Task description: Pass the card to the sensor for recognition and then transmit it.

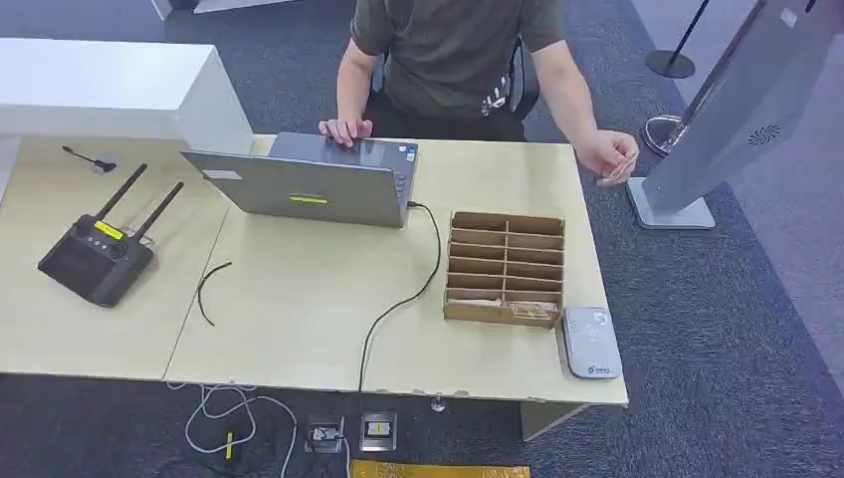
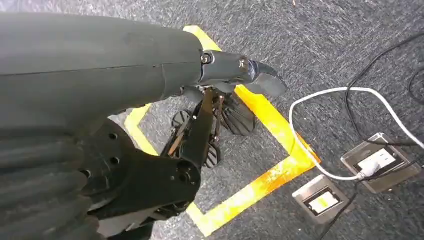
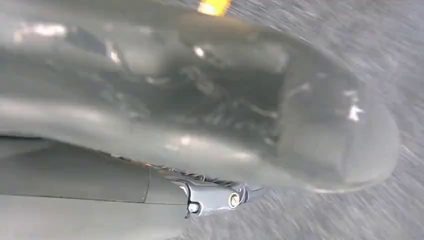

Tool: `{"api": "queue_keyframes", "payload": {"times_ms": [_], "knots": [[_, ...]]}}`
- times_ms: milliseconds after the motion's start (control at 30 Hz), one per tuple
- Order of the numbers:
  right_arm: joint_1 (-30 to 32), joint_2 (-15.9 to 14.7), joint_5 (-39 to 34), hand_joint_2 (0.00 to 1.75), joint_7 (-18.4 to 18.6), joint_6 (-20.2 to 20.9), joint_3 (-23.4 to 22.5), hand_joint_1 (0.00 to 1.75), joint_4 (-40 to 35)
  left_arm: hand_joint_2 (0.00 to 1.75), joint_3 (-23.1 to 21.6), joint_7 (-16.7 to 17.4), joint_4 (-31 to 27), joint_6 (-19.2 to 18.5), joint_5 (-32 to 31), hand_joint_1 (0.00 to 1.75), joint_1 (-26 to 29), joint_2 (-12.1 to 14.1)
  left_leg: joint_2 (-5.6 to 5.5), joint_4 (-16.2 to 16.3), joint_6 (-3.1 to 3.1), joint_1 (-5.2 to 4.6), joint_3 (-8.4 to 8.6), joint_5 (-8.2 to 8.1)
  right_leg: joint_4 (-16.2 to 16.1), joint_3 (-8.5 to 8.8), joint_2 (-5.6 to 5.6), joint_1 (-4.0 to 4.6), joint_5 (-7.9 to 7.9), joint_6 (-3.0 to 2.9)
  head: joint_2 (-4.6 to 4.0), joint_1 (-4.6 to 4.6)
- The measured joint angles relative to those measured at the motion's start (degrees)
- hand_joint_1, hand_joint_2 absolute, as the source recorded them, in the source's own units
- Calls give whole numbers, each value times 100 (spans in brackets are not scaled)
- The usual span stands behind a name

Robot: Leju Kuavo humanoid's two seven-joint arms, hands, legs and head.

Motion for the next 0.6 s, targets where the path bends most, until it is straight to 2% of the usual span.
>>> {"api": "queue_keyframes", "payload": {"times_ms": [167, 233, 267, 300, 433, 600], "knots": [[-307, -636, -459, 0, -552, -233, 15, 0, 235, 0, -186, -135, 63, 127, 371, 0, -64, 20, 0, 2, 1, -6, 6, 1, -1, 0, 1, -6, 4, 4, 0, -2], [-439, -1010, -586, 0, -728, -299, 46, 0, 334, 0, -256, -168, 85, 166, 481, 0, -89, 24, 2, 3, 1, -8, 10, 1, -1, 5, 1, -10, 5, 6, 0, -2], [-461, -1116, -607, 0, -758, -310, 48, 0, 354, 0, -275, -168, 90, 171, 511, 0, -93, 31, 1, 3, 1, -8, 10, 1, -1, 6, -1, -10, 5, 6, 0, 0], [-509, -1389, -662, 0, -823, -343, 72, 0, 389, 0, -293, -168, 92, 164, 570, 0, -94, 33, 0, 4, 2, -8, 10, 0, -3, 8, -3, -10, 5, 6, 0, 4], [-653, -2116, -765, 0, -946, -402, 236, 0, 503, 0, -391, -166, 109, 37, 684, 0, -95, 46, 1, 3, 8, -14, 6, -4, -2, 7, -2, -17, 5, 6, 0, 2], [-1241, -3003, -769, 0, -1060, -435, 599, 0, 592, 0, -520, -103, 138, -81, 782, 0, -125, 48, 12, 3, 8, -15, 11, -4, -1, 9, 2, -18, 6, 9, 0, 2]]}}
